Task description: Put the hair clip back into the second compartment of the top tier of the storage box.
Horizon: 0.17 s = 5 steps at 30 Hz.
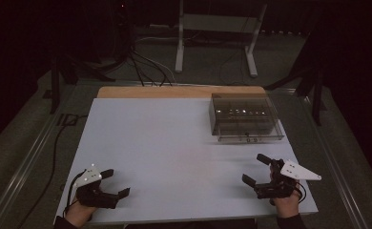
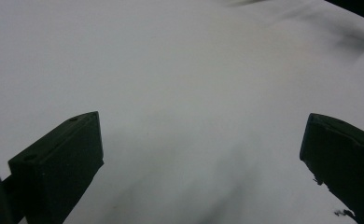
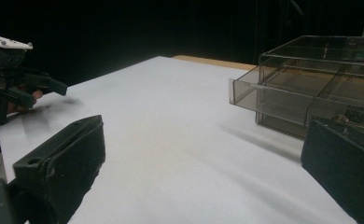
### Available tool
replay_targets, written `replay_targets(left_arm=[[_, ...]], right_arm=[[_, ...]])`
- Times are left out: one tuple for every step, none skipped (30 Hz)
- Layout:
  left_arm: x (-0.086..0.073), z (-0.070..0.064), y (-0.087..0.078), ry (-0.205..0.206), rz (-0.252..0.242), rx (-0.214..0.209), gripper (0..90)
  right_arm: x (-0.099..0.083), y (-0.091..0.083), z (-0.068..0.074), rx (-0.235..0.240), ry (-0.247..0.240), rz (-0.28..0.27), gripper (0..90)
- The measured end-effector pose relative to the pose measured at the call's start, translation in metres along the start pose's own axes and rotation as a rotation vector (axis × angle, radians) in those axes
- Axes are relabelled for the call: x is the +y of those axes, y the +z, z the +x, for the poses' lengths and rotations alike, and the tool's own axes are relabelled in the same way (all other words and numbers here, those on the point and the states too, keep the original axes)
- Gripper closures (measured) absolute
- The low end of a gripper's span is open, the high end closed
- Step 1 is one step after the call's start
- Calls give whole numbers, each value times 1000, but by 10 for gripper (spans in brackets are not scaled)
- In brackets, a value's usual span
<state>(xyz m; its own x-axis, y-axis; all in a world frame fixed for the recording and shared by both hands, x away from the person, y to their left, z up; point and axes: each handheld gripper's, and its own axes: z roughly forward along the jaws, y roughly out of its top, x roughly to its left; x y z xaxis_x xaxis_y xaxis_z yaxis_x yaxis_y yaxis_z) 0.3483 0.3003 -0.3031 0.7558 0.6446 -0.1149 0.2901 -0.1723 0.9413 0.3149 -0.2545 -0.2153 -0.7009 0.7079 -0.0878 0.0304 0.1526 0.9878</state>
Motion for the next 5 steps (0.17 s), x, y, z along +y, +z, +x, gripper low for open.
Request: replay_targets(left_arm=[[0, 0, 0, 0, -1, -2, 4], [0, 0, 0, 1, 0, -2, 4], [0, 0, 1, -1, 0, -4, 4], [-1, 0, 1, 1, 2, -4, 4], [0, 0, 1, 2, 2, -5, 4]], right_arm=[[0, 0, 0, -1, 1, 1, 0], [0, 0, 0, -2, 2, 2, 0], [0, 0, 0, -2, 1, 2, 0], [0, 0, 0, -2, 2, 2, 0], [0, 0, 0, -3, 1, 2, 0]])
